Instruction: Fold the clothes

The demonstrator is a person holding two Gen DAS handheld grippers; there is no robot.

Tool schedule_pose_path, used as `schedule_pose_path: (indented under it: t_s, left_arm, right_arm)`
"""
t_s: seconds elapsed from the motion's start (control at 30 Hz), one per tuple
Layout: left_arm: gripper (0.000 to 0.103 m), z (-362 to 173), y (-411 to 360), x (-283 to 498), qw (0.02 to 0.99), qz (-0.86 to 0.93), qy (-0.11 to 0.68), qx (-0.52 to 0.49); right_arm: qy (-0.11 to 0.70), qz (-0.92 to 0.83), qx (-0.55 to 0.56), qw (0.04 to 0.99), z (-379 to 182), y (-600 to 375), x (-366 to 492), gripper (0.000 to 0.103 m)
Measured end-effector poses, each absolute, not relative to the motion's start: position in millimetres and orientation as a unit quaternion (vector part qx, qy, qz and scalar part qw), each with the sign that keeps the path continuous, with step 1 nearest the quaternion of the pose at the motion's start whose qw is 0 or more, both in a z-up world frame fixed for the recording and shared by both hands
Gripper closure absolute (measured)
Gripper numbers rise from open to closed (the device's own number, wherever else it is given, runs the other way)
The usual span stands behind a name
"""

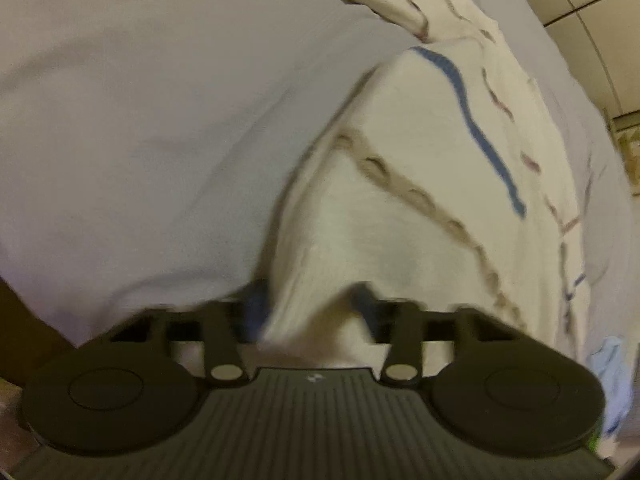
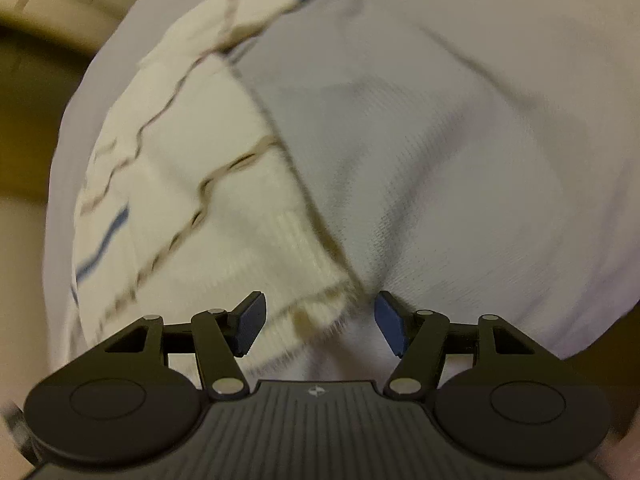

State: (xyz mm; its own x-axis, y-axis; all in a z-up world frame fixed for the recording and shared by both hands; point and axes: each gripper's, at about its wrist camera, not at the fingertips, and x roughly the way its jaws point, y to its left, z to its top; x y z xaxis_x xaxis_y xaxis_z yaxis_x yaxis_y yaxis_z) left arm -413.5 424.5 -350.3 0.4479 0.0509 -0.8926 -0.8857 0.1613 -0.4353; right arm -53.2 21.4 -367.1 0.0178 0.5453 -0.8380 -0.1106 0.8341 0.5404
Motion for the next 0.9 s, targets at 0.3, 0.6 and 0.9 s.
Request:
schedule_pose_path:
  t_s: [0.3, 0.6, 0.9]
  left_arm:
    - [0.058, -283.0, 354.7, -371.7, 0.797, 0.268, 0.52, -0.148]
    - [0.055, -318.5, 245.2, -328.3, 0.816, 0.09, 0.533, 0.205]
    - [0.057, -345.4, 227.9, -319.8, 0.782, 0.053, 0.532, 0.32]
  right_arm:
    - [0.49, 0.347, -0.214, 0.77, -328.7, 63.4, -108.2, 0.048]
    - [0.273, 0.392, -0.463, 0.747, -346.6, 94.9, -175.4, 0.055]
    - [0.229, 0.386, -0.522, 0.726, -361.2, 92.9, -186.3, 0.055]
